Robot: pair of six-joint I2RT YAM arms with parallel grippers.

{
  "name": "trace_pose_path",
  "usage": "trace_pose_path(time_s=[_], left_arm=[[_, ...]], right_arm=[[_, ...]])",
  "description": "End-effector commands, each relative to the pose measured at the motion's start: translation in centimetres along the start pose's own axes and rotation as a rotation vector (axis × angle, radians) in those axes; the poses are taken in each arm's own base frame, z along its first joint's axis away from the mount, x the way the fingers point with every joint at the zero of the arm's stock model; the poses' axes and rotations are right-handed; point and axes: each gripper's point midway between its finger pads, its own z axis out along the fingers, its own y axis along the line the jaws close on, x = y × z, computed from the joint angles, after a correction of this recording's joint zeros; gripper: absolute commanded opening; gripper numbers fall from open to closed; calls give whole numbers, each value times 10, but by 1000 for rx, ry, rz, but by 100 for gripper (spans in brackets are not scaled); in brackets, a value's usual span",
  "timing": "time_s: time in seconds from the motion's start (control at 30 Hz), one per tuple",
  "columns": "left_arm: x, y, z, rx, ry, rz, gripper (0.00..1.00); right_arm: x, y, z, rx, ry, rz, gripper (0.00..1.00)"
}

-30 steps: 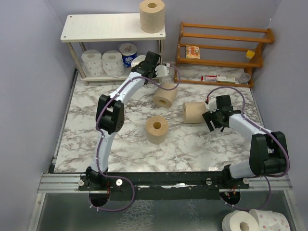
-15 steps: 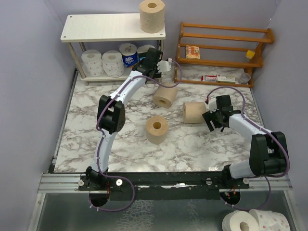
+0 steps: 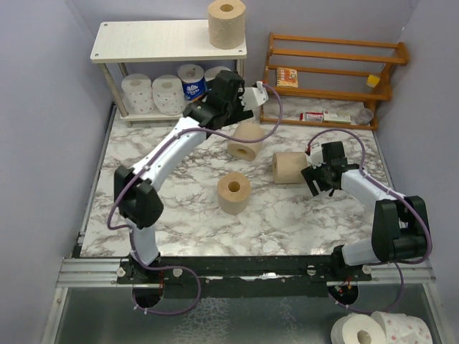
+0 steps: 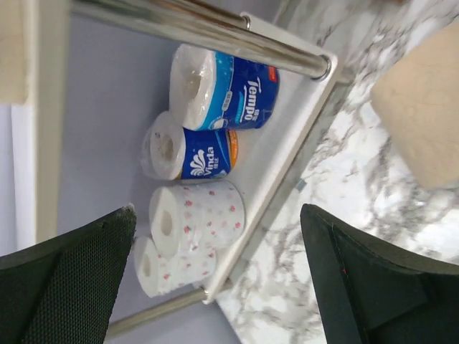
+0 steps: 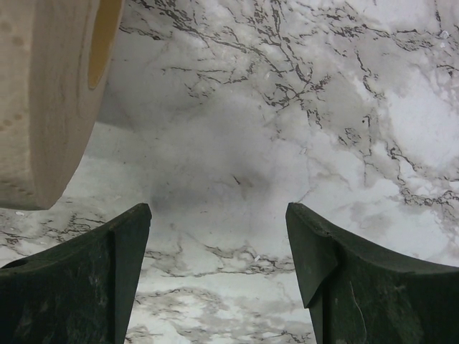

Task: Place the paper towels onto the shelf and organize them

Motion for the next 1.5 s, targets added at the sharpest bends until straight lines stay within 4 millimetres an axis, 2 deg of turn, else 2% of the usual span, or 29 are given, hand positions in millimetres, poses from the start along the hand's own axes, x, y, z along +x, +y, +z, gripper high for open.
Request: trace_pose_path(time_s=[0.0, 0.03, 0.07, 0.17, 0.2, 0.3, 0.37, 0.43, 0.5, 0.6, 0.73, 0.8, 0.93, 1.13, 1.23, 1.33, 1.47], left_arm=[[3, -24, -73, 226, -76, -281, 99], [4, -35, -80, 290, -91, -314, 99], [3, -38, -97, 344, -117, -354, 99], [22, -17, -121, 366, -161, -516, 99], [42, 0, -126, 351, -165, -620, 99], [85, 35, -143, 276, -175, -841, 99], [113, 47, -151, 184, -138, -933, 99], [138, 48, -158, 106, -83, -971, 99], [159, 39, -171, 53, -29, -981, 99], [185, 8, -182, 52, 30, -1001, 99], [212, -36, -193, 79, 57, -1063, 99], [218, -50, -199, 121, 16, -1117, 99], [218, -75, -203, 215, -37, -1138, 99], [217, -71, -200, 233, -41, -1129, 99], [218, -74, -196, 259, -46, -1135, 99], [223, -77, -193, 263, -28, -1140, 99], [229, -81, -193, 263, -19, -1145, 99]], right_arm=[[-1, 12, -1, -59, -6, -26, 77], [-1, 14, 0, -68, -2, -31, 77], [-1, 17, 0, -75, 2, -36, 77], [1, 22, 2, -90, 16, -47, 77], [2, 22, 2, -92, 18, -47, 76], [1, 24, 1, -102, 12, -49, 75], [-2, 24, -1, -102, -2, -50, 75], [-4, 25, -3, -108, -12, -51, 75], [-6, 25, -4, -111, -19, -55, 75], [-11, 22, -6, -80, -33, -59, 75], [-28, 16, -18, -56, -97, -61, 75], [-43, 23, -26, -110, -153, -68, 75], [-71, 47, -42, -282, -239, -99, 75], [-106, 66, -52, -448, -299, -113, 69], [-117, 82, -53, -564, -306, -104, 66], [-124, 92, -52, -643, -300, -81, 63], [-123, 93, -40, -642, -284, -63, 63]])
